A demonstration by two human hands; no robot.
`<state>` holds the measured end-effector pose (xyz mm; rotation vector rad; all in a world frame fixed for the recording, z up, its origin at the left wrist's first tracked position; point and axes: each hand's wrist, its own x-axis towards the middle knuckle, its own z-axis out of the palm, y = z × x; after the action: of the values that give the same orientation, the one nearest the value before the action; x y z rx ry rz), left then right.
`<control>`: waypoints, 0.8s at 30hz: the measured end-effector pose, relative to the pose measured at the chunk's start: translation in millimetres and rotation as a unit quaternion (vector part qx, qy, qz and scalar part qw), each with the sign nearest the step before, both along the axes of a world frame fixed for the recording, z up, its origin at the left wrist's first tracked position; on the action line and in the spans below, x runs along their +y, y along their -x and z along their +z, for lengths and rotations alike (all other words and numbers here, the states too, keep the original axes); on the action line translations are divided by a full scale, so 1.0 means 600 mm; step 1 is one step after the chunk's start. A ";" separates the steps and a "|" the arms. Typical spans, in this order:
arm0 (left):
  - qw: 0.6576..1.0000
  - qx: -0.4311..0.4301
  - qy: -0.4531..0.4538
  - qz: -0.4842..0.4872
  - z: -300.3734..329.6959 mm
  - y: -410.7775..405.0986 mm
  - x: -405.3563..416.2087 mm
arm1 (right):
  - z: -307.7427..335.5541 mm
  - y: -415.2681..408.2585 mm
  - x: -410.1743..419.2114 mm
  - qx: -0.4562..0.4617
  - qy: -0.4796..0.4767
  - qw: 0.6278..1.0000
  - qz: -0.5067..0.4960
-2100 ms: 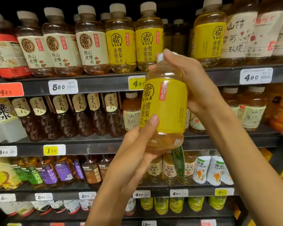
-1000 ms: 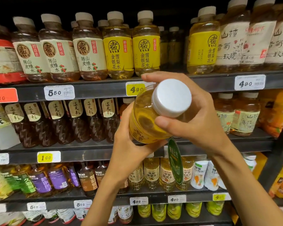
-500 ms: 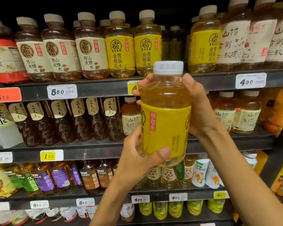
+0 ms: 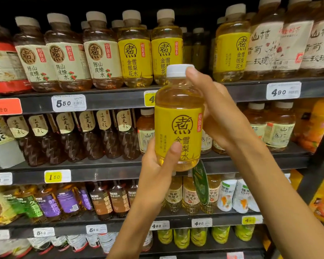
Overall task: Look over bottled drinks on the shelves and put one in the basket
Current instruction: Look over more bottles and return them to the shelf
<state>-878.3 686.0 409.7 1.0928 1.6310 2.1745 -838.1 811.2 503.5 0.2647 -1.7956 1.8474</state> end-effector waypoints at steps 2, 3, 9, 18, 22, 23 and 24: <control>0.998 -0.033 0.002 -0.048 -0.002 0.002 -0.007 | 0.001 0.002 0.008 -0.012 0.032 0.998 0.049; 0.997 -0.044 0.005 -0.067 -0.001 0.001 -0.010 | 0.000 0.005 0.010 -0.018 0.046 0.996 0.073; 0.993 -0.069 0.016 -0.089 0.001 -0.004 -0.009 | -0.010 0.016 0.014 0.000 0.099 0.991 0.091; 0.999 -0.012 0.036 -0.004 0.017 -0.008 0.007 | -0.001 0.004 0.004 -0.020 0.016 1.000 -0.019; 0.995 -0.057 -0.013 -0.077 0.018 -0.003 -0.002 | 0.007 0.004 0.025 -0.042 0.012 0.998 0.034; 0.992 -0.078 -0.027 -0.097 0.018 -0.004 -0.004 | 0.008 0.007 0.028 -0.045 0.017 0.998 0.046; 0.987 -0.102 -0.038 -0.116 0.018 -0.006 -0.005 | 0.007 0.010 0.028 -0.047 0.030 0.996 0.064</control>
<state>-874.5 683.1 420.5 0.9874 1.2759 2.1296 -844.2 828.2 507.8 0.2819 -1.8187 2.0308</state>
